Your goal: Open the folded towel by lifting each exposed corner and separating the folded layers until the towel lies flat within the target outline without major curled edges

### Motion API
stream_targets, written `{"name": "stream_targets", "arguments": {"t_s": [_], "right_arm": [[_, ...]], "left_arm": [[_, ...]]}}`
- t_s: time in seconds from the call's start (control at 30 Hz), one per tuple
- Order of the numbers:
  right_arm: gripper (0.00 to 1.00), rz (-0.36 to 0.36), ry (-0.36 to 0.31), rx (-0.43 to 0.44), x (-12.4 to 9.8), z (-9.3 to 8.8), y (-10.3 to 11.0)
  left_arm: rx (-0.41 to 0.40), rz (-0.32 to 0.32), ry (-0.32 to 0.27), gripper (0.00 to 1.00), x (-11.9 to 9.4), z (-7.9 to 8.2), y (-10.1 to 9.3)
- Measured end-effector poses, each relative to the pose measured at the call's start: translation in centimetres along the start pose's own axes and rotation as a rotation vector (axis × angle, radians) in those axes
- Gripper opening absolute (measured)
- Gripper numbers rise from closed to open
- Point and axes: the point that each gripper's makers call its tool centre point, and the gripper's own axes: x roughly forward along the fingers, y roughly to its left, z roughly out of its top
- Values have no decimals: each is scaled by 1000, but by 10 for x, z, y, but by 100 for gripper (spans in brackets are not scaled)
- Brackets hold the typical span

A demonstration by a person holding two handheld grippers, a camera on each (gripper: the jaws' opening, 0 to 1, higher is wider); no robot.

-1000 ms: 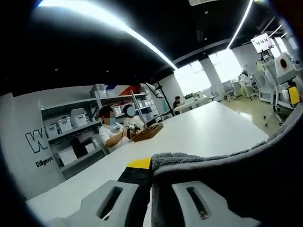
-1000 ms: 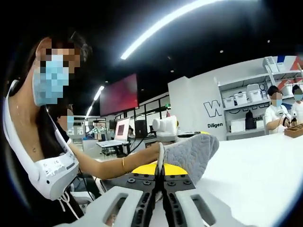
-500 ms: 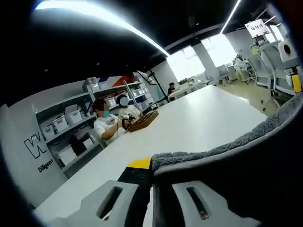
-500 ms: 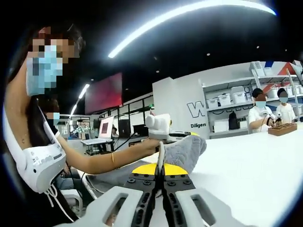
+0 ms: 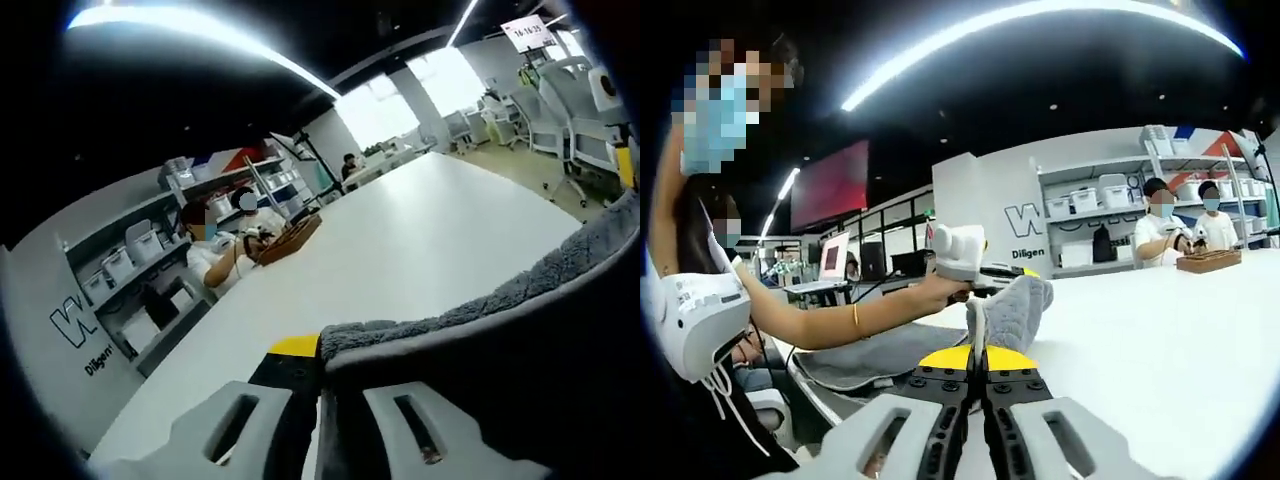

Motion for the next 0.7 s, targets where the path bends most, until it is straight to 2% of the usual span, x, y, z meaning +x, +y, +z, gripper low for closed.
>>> {"name": "stream_targets", "arguments": {"t_s": [0.13, 0.17, 0.23, 0.27, 0.37, 0.53, 0.7], "right_arm": [[0, -33, 11, 12, -2, -11, -8], [0, -82, 12, 24, -4, -17, -14], [0, -106, 37, -8, -5, -28, -16], [0, -112, 30, 11, -5, -31, -17], [0, -130, 11, 48, -6, -35, -20], [0, -153, 11, 37, -9, -37, -22], [0, -160, 1, 67, -11, -42, -26]], "left_arm": [[31, -25, 31, 2, 8, -7, -8], [38, -40, 46, 2, 11, -11, -11], [49, -49, 58, 2, 14, -13, -14], [59, -56, 66, 2, 17, -14, -16], [125, -71, 93, 2, 23, -18, -23], [143, -96, 107, 2, 30, -20, -30], [175, -126, 129, 3, 39, -23, -38]]}}
